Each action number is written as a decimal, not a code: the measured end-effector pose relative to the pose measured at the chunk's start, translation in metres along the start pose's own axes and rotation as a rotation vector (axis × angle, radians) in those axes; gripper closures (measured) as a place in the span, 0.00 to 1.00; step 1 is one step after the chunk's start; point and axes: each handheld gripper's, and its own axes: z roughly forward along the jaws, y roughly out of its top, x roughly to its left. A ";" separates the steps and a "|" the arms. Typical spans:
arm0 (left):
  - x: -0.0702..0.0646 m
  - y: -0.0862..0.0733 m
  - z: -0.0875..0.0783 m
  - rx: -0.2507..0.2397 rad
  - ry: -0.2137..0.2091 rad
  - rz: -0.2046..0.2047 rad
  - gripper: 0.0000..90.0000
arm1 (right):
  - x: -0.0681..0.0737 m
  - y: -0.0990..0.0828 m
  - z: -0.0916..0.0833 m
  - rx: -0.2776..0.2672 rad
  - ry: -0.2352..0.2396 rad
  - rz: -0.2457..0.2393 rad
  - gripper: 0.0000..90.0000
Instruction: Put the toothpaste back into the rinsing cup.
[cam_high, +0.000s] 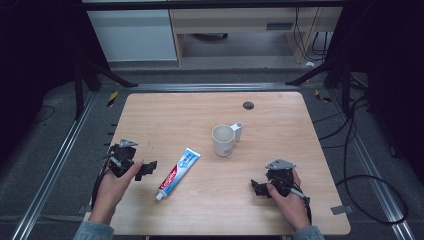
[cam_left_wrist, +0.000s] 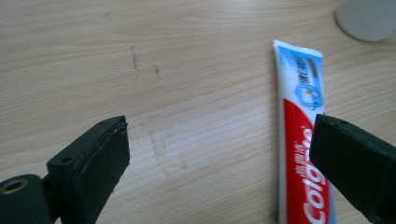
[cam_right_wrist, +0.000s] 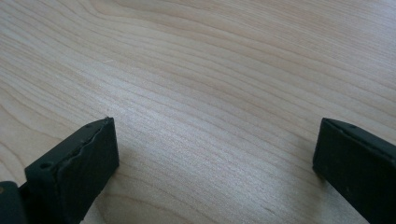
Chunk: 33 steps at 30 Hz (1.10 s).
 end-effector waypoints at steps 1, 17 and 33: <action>0.000 0.000 0.000 0.000 0.000 0.000 0.05 | 0.000 0.000 0.000 0.000 0.000 0.000 0.01; -0.054 0.028 0.024 0.231 -0.038 0.217 0.05 | -0.004 0.000 0.000 -0.004 0.001 -0.005 0.01; -0.078 0.036 0.040 0.349 -0.080 0.303 0.08 | -0.004 0.000 0.000 -0.004 0.001 -0.004 0.01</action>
